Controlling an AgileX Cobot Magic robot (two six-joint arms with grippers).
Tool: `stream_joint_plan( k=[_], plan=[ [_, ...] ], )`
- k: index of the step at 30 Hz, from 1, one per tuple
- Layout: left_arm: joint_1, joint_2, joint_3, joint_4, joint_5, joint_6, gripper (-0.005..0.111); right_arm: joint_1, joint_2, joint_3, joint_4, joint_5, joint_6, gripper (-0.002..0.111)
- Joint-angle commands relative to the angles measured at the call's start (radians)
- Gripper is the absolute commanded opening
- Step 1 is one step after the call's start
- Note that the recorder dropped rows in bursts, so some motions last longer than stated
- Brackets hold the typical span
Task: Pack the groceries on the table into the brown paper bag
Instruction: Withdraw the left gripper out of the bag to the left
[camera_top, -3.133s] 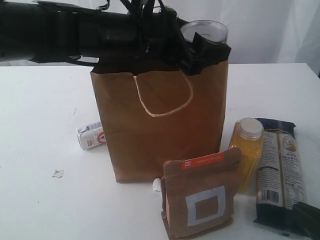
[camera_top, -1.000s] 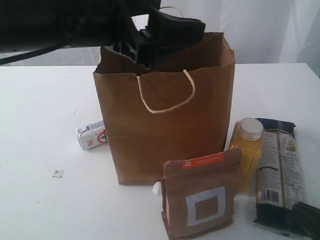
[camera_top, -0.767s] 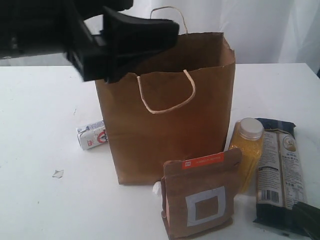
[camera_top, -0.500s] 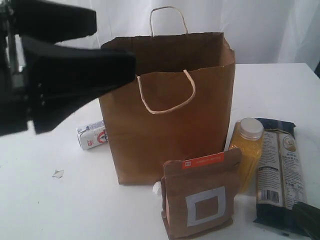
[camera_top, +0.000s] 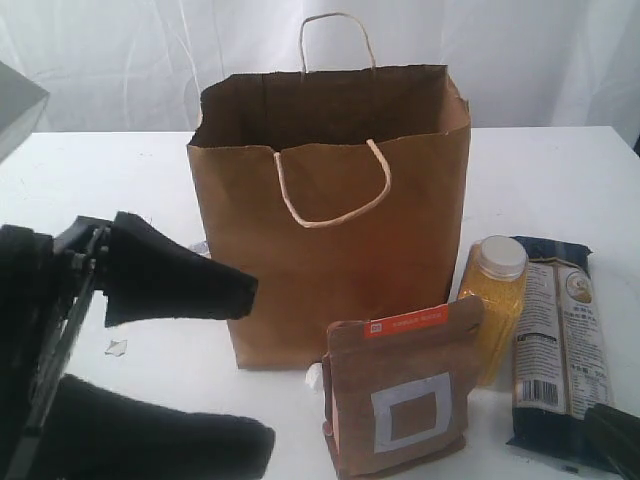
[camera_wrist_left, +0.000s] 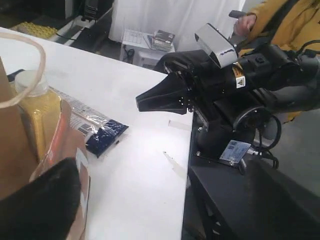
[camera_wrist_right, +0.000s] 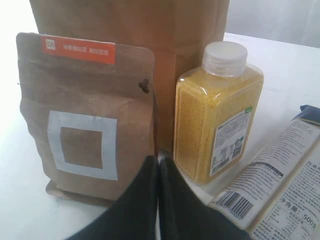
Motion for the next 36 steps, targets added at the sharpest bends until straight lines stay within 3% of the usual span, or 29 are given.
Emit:
stream_joint_plan(
  k=[1, 4, 7, 8, 13, 17, 27, 30, 33, 36],
  plan=[
    [0.003, 0.025, 0.004, -0.022, 0.013, -0.002, 0.064, -0.005, -0.003, 0.005, -0.001, -0.009, 0.003, 0.0],
    [0.003, 0.02, 0.007, -0.015, 0.007, 0.056, 0.029, -0.005, -0.003, 0.005, -0.001, -0.009, 0.003, 0.0],
    [0.003, -0.001, 0.025, -0.015, -0.014, 0.094, 0.003, -0.005, -0.003, 0.005, -0.001, -0.009, 0.003, 0.0],
    [0.003, -0.012, 0.035, -0.017, -0.019, 0.115, 0.0, -0.005, -0.003, 0.005, -0.001, -0.009, 0.003, 0.0],
    [0.003, -0.055, 0.102, -0.027, -0.074, 0.133, 0.0, -0.005, -0.003, 0.005, -0.001, -0.009, 0.003, 0.0],
    [0.003, -0.062, 0.14, -0.181, -0.092, 0.135, 0.0, -0.005, -0.003, 0.005, -0.001, -0.009, 0.003, 0.0],
    [0.0, -0.064, 0.141, -0.364, -0.241, 0.182, 0.0, -0.005, -0.003, 0.005, -0.001, -0.009, 0.003, 0.0],
    [-0.031, -0.088, 0.142, -0.438, -0.351, 0.222, 0.0, -0.005, -0.003, 0.005, -0.001, -0.009, 0.003, 0.0],
    [-0.07, -0.143, 0.142, -0.438, -0.516, 0.236, 0.0, -0.005, -0.003, 0.005, -0.001, -0.009, 0.003, 0.0],
    [-0.098, -0.226, 0.175, -0.438, -0.589, 0.236, 0.0, -0.005, -0.003, 0.005, -0.001, -0.009, 0.003, 0.0]
  ],
)
